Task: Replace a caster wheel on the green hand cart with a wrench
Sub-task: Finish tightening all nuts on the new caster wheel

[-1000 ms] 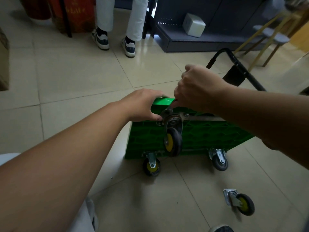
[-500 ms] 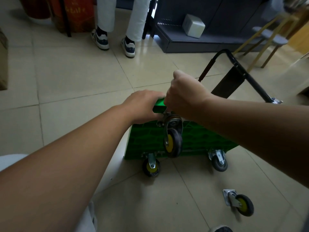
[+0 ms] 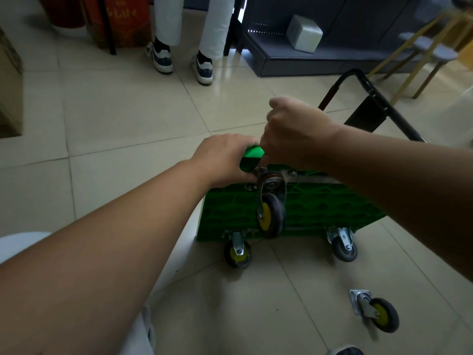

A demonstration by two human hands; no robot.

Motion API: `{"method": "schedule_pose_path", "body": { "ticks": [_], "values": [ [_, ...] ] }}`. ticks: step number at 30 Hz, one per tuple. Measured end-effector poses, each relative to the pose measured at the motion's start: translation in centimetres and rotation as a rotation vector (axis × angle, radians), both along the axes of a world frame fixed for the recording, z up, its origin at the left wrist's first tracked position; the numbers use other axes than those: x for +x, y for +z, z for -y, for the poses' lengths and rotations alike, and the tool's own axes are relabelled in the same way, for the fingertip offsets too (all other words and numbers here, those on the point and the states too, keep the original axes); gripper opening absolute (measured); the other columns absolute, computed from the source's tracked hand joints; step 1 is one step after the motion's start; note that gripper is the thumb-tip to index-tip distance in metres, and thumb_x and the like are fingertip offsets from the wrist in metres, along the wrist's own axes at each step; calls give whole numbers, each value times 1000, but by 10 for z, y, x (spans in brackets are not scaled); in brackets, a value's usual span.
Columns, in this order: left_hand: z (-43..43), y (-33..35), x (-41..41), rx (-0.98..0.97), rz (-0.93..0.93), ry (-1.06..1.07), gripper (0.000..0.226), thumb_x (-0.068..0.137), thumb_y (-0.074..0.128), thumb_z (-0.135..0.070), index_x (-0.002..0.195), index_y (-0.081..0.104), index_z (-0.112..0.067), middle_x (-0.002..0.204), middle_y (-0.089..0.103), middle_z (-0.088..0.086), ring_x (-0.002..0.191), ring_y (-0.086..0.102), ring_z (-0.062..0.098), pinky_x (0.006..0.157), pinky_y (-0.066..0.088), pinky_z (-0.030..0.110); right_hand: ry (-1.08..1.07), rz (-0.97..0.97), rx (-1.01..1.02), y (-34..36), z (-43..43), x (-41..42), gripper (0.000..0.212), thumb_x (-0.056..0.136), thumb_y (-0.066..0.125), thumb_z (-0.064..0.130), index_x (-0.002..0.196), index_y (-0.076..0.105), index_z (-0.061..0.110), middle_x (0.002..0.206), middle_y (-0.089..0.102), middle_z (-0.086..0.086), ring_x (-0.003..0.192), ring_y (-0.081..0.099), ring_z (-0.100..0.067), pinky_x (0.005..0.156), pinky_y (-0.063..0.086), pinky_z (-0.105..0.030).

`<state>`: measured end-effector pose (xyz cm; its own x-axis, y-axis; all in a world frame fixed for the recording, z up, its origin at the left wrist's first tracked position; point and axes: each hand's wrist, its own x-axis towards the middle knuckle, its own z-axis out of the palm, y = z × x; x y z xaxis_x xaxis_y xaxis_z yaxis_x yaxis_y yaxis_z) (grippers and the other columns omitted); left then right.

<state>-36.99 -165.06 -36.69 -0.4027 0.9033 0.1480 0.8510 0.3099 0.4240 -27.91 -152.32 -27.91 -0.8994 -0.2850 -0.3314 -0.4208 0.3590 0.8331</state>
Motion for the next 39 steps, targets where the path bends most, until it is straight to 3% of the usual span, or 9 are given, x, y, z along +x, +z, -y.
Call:
{"method": "schedule_pose_path", "body": {
  "ticks": [3,7,16,20,27,31,34,37,39],
  "values": [
    [-2,-3,0,1,-52,28,59,76,79,-60,128,58,-41,122,67,-8,109,61,24,72,31,30,47,-80,-3,-2,-7,2,61,99,29,67,60,44,22,59,49,6,59,51,-14,70,34,-31],
    [-2,-5,-1,-13,-71,33,62,75,80,-59,129,58,-37,124,65,-9,112,60,22,72,30,30,15,-121,-81,-9,-19,12,62,98,27,68,63,53,24,60,56,6,60,54,-14,74,41,-31],
    [0,-9,0,-64,-153,6,70,73,81,-60,130,54,-32,128,62,-7,116,59,24,77,42,35,32,-235,-173,-18,-29,23,64,98,32,68,59,56,24,57,59,5,56,51,-17,70,32,-33],
    [-3,-9,-3,-67,-134,-2,69,74,80,-60,131,53,-32,130,61,-8,118,58,24,76,39,33,-22,-179,-192,-16,-26,21,65,98,28,69,60,56,24,60,62,5,61,57,-17,73,37,-33],
    [-6,-3,-7,-84,-71,-78,61,79,81,-48,130,56,-27,126,64,-3,112,59,25,84,47,36,-90,-135,-100,-2,-14,26,63,99,22,68,66,47,21,67,59,4,64,48,-18,73,25,-33],
    [-5,-3,-9,-108,-78,-91,59,80,81,-39,131,55,-28,126,64,-3,111,60,25,89,50,40,-166,-105,-75,6,-4,28,59,100,22,63,67,46,21,56,42,3,61,46,-16,81,32,-35],
    [-6,-2,-10,-118,-128,-100,54,82,79,-38,129,56,-29,121,67,-1,108,62,29,83,50,39,-164,-119,-25,33,13,22,61,99,22,64,67,46,19,54,45,0,52,36,-13,91,35,-35],
    [-6,-1,-9,-126,-134,-85,48,84,78,-42,126,59,-29,112,71,2,102,63,33,74,47,36,-318,-215,-180,40,27,40,58,103,31,58,64,43,16,50,40,-1,48,32,-13,98,35,-38],
    [-6,-1,-7,-119,-125,-88,44,84,77,-44,122,61,-28,107,71,4,98,64,34,75,49,38,-566,-394,-489,8,34,75,64,101,28,64,60,45,18,48,41,1,45,36,-14,95,38,-39]
  ]
}}
